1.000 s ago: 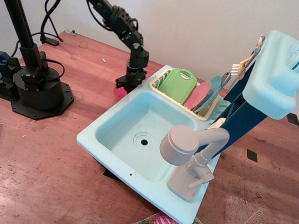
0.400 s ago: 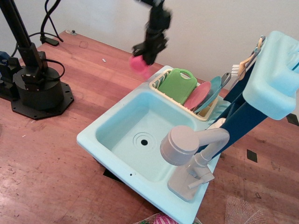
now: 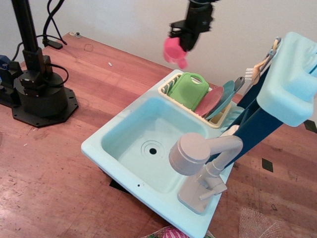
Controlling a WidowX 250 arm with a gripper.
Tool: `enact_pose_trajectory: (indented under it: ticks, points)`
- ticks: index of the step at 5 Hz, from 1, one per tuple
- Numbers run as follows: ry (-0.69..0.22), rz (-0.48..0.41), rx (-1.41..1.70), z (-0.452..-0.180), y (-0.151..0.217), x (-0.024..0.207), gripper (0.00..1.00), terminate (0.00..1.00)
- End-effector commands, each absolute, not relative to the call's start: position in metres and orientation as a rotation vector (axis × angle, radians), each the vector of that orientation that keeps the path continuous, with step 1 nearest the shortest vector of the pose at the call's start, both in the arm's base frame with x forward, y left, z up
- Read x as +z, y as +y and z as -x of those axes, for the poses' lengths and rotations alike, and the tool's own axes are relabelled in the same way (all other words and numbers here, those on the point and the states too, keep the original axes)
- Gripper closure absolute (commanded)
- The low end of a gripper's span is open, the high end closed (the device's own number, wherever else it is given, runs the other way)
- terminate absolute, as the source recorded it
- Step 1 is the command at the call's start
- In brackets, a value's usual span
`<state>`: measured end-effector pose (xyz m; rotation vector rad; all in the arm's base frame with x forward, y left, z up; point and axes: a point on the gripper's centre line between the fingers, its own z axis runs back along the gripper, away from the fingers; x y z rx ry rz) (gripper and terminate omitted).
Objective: Put cup from anywhere into sink
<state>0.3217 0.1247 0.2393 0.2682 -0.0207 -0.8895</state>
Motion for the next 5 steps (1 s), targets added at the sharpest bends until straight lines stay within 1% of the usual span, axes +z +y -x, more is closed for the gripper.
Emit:
enact_pose_trajectory:
  ticks: [1, 2, 3, 4, 5]
  points:
    - [-0.138, -0.224, -1.041, -0.362, 0.073, 0.234, 1.0, 0.0]
    - [-0.224, -0.055, -1.179, -0.366, 0.023, 0.196, 1.0, 0.0]
    - [-0.281, 0.133, -1.225, -0.346, -0.028, 0.15, 1.0, 0.0]
    - [-0.29, 0.177, -1.225, -0.342, -0.078, 0.135, 1.0, 0.0]
    - [-0.299, 0.137, -1.137, -0.338, -0.07, 0.141, 0.0, 1.0]
